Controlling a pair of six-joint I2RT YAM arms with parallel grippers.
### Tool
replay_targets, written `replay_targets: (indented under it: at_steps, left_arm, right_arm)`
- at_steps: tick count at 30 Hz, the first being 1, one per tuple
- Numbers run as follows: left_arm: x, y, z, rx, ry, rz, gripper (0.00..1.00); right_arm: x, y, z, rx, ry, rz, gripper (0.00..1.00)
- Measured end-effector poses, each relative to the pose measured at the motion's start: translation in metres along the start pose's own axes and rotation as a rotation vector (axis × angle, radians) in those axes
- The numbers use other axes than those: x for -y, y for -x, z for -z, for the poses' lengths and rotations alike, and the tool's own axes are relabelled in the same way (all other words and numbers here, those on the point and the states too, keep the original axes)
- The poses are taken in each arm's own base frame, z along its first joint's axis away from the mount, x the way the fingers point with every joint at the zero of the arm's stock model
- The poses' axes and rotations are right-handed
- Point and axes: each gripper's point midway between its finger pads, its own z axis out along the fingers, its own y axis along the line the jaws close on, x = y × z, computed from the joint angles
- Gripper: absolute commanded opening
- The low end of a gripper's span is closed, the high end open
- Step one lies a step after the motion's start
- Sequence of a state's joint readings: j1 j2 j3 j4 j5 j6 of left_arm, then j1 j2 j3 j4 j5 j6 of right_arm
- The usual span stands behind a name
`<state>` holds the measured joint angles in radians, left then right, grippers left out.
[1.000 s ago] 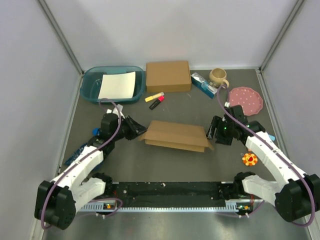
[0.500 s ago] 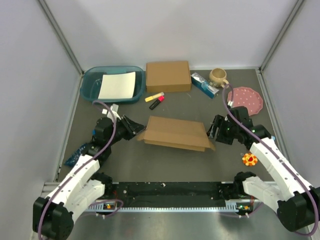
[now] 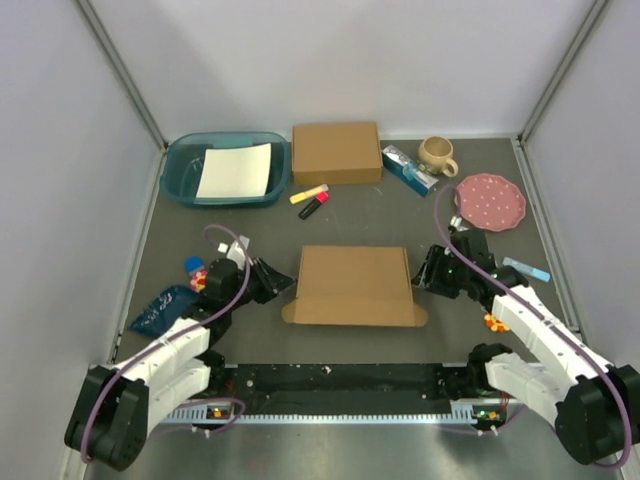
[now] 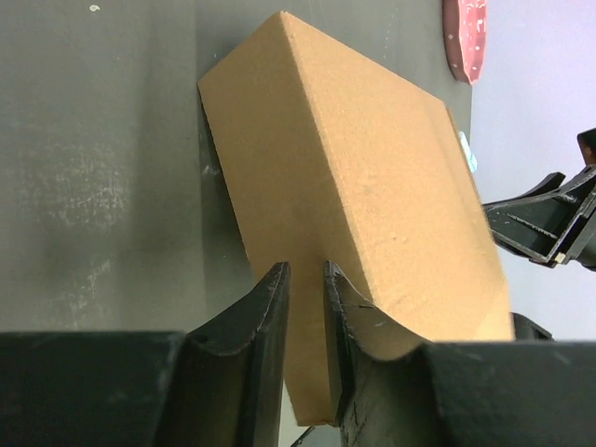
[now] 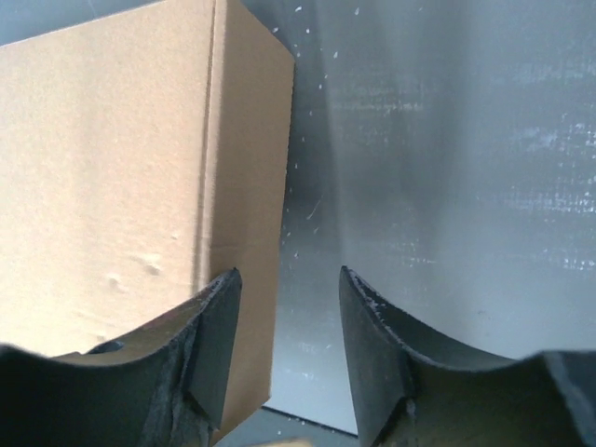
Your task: Fold the paper box
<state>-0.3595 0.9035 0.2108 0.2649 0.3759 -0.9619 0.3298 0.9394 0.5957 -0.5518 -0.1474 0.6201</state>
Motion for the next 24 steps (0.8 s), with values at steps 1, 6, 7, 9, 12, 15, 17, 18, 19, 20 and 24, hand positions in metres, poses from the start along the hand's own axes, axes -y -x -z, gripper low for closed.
replay_targets:
  at_steps: [1, 6, 7, 9, 12, 15, 17, 18, 19, 20, 24]
  left_arm:
    - [-0.001, -0.001, 0.000, 0.000, -0.001, -0.005, 0.25]
    - [0.000, 0.009, 0.007, 0.064, 0.016, -0.063, 0.32]
    - [0.000, 0.014, 0.009, 0.091, 0.023, -0.076, 0.32]
    - [0.002, 0.023, 0.015, 0.137, 0.044, -0.097, 0.32]
    - [0.008, 0.037, 0.023, 0.199, 0.061, -0.124, 0.25]
    - [0.008, 0.040, 0.025, 0.204, 0.083, -0.134, 0.11]
    - [0.002, 0.036, 0.025, 0.184, 0.106, -0.134, 0.03]
    - [-0.002, 0.033, 0.024, 0.174, 0.116, -0.131, 0.00]
    - [-0.008, 0.030, 0.023, 0.163, 0.128, -0.127, 0.00]
    - [-0.013, 0.025, 0.022, 0.150, 0.136, -0.123, 0.00]
    - [-0.030, 0.010, 0.019, 0.106, 0.159, -0.108, 0.00]
  right_arm:
    - [0.001, -0.001, -0.001, 0.001, -0.001, 0.001, 0.44]
    - [0.008, 0.004, 0.004, 0.067, -0.018, 0.006, 0.43]
    - [0.008, 0.008, 0.007, 0.097, -0.020, 0.009, 0.40]
    - [0.008, 0.016, 0.014, 0.148, -0.023, 0.013, 0.34]
    - [0.006, 0.021, 0.018, 0.177, -0.014, 0.025, 0.07]
    - [0.002, 0.016, 0.018, 0.154, 0.013, 0.030, 0.00]
    - [0.001, 0.009, 0.015, 0.133, 0.036, 0.025, 0.00]
    - [0.001, 0.004, 0.012, 0.124, 0.050, 0.025, 0.00]
    - [0.004, -0.006, 0.008, 0.104, 0.060, 0.017, 0.00]
    - [0.008, -0.013, 0.005, 0.088, 0.064, 0.009, 0.00]
    - [0.018, -0.043, -0.006, 0.028, 0.088, -0.035, 0.00]
